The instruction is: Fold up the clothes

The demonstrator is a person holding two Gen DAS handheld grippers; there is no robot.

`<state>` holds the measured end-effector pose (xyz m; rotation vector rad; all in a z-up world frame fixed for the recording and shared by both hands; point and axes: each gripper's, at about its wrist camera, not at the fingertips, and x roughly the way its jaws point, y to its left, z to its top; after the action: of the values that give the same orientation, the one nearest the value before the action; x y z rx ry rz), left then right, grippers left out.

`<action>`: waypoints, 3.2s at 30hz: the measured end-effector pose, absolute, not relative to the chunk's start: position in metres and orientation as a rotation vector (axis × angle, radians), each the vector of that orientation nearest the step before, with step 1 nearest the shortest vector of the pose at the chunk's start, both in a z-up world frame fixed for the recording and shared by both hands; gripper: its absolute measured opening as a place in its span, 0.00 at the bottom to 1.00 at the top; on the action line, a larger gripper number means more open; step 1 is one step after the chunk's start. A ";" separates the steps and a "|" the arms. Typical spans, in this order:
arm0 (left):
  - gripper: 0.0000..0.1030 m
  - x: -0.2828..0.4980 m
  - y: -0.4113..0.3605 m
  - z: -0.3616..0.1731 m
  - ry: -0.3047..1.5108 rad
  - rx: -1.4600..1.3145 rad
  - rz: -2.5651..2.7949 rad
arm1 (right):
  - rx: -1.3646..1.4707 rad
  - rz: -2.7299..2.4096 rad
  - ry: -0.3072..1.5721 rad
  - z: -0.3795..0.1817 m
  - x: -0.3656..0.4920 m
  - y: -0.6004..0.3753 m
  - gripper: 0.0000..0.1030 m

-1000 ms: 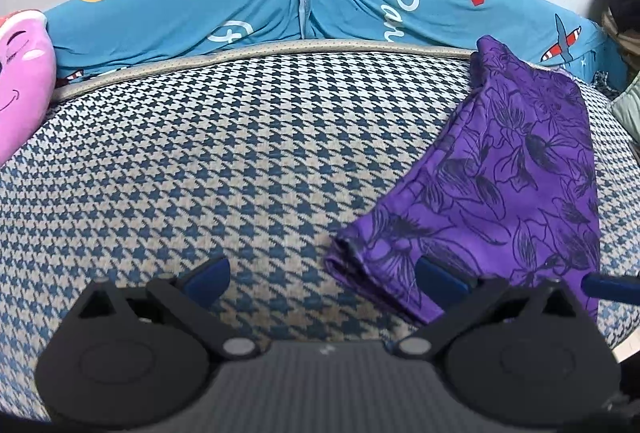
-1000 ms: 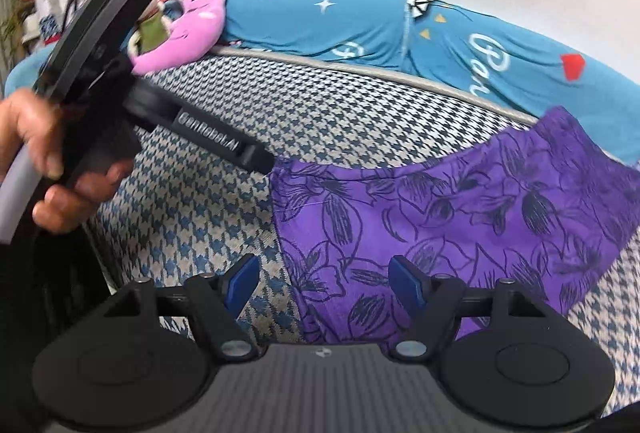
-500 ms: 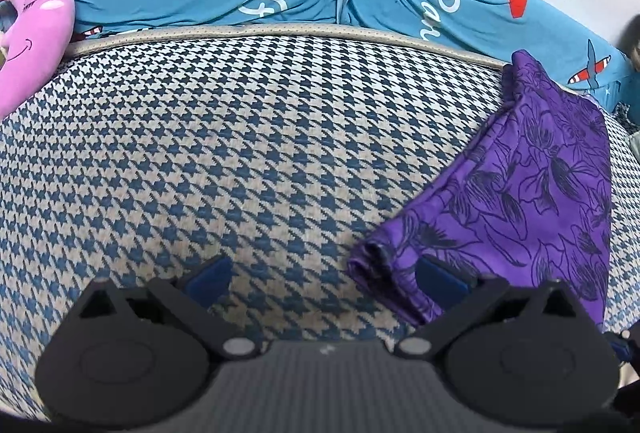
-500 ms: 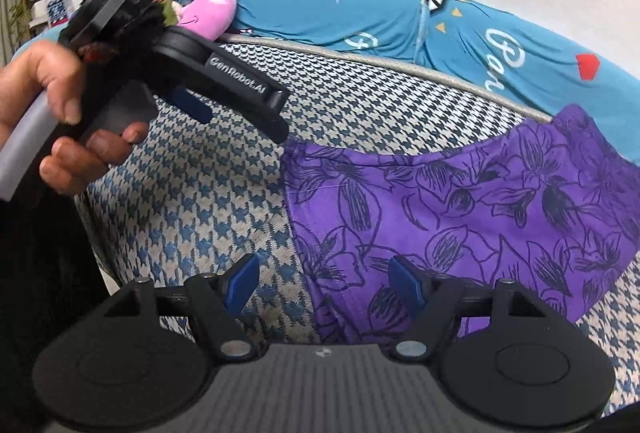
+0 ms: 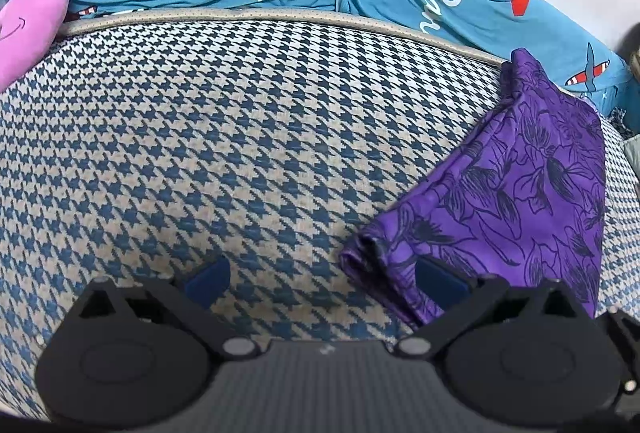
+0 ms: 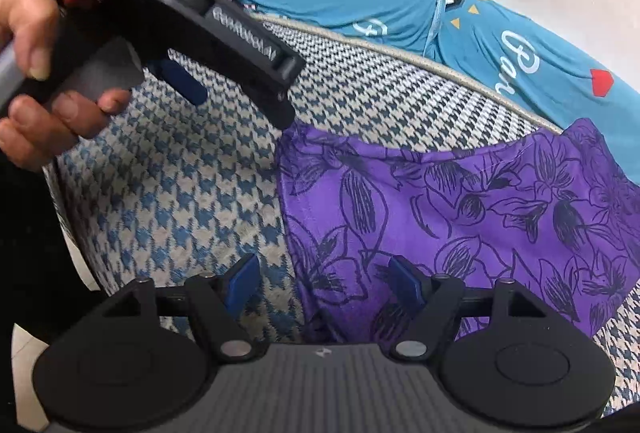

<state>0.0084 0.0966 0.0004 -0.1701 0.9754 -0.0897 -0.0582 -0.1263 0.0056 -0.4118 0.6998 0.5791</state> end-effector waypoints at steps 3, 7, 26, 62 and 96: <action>1.00 0.010 0.096 0.000 0.986 -0.191 -0.106 | -0.455 0.574 0.695 -0.001 -0.057 -0.123 0.64; 1.00 0.013 0.097 -0.003 1.016 -0.249 -0.149 | -0.469 0.569 0.678 -0.006 -0.053 -0.121 0.58; 1.00 0.021 0.084 -0.012 1.102 -0.554 -0.387 | 0.136 0.484 0.797 0.005 -0.008 -0.176 0.18; 0.49 0.051 0.032 -0.034 1.105 -0.517 -0.360 | -0.208 0.521 0.718 -0.003 -0.066 -0.156 0.62; 0.15 0.050 0.076 0.011 0.925 -0.406 -0.236 | -0.082 0.520 0.630 0.008 -0.045 -0.104 0.16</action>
<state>0.0498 0.0763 0.0105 -0.4056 0.9247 -0.2365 -0.0455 -0.1042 0.0078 -0.0824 0.6296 0.5203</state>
